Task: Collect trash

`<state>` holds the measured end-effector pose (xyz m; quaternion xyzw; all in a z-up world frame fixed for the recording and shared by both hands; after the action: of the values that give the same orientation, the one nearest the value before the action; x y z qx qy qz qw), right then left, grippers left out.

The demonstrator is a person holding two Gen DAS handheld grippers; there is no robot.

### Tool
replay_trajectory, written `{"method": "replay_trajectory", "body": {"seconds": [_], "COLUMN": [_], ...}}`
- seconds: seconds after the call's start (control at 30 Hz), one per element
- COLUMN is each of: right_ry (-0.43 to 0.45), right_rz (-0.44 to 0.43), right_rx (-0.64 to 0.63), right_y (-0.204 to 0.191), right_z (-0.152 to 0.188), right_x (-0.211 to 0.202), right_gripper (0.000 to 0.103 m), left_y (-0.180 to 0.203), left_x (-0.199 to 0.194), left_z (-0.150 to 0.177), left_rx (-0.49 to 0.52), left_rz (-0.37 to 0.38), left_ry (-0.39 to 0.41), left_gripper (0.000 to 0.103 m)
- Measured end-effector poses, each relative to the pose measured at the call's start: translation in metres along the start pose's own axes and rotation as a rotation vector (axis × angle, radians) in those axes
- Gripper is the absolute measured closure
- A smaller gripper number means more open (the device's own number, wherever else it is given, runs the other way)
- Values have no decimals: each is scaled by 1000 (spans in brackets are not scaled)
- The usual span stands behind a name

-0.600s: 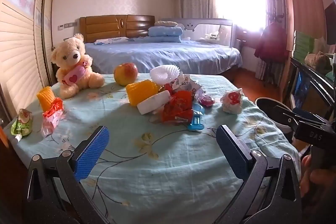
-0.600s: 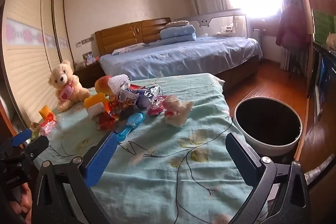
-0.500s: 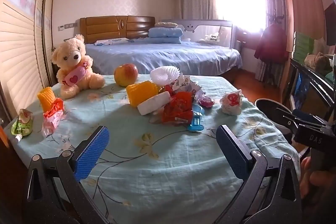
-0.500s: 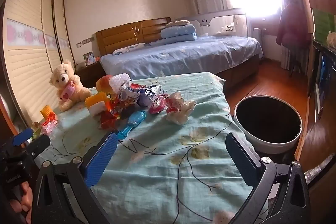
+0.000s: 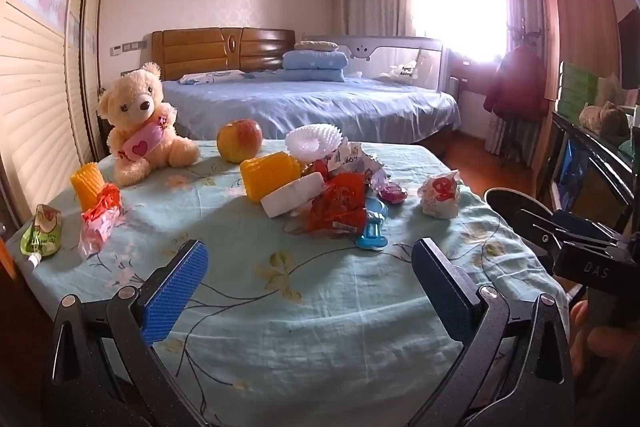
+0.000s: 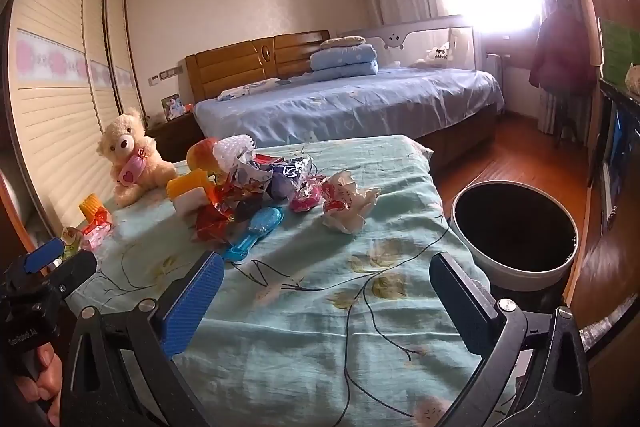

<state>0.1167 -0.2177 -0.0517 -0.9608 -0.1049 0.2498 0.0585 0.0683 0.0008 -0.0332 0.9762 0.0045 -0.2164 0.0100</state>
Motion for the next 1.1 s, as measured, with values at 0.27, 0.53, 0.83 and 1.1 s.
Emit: {"method": "replay_trajectory", "body": {"seconds": [0.27, 0.53, 0.83, 1.1], "right_ry": [12, 13, 24, 24], "right_rz": [-2, -2, -4, -7], "right_rx": [2, -4, -20, -20], "right_y": [-1, -2, -8, -8], "right_z": [-2, -4, -7, -8], "right_x": [-2, -3, -6, -6], "right_gripper": [0, 0, 0, 0], "left_y": [1, 0, 1, 0], "left_x": [0, -1, -2, -2], "left_z": [0, -1, -2, -2], "left_rx": [-2, -8, -9, -10], "left_rz": [3, 9, 9, 9], "left_ry": [4, 8, 11, 10], "left_gripper": [0, 0, 0, 0]}}
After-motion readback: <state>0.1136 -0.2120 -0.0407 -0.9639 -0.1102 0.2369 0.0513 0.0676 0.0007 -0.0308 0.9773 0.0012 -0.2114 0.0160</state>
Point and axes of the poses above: each gripper's, at about its wrist camera, not at the fingertips, and x roughly the way its jaws point, y to its right, z to its underside, the point moved 8 cm from there along x, roughly the way its jaws point, and after that the axes turned 1 degree about -z, right-handed, at the moved point
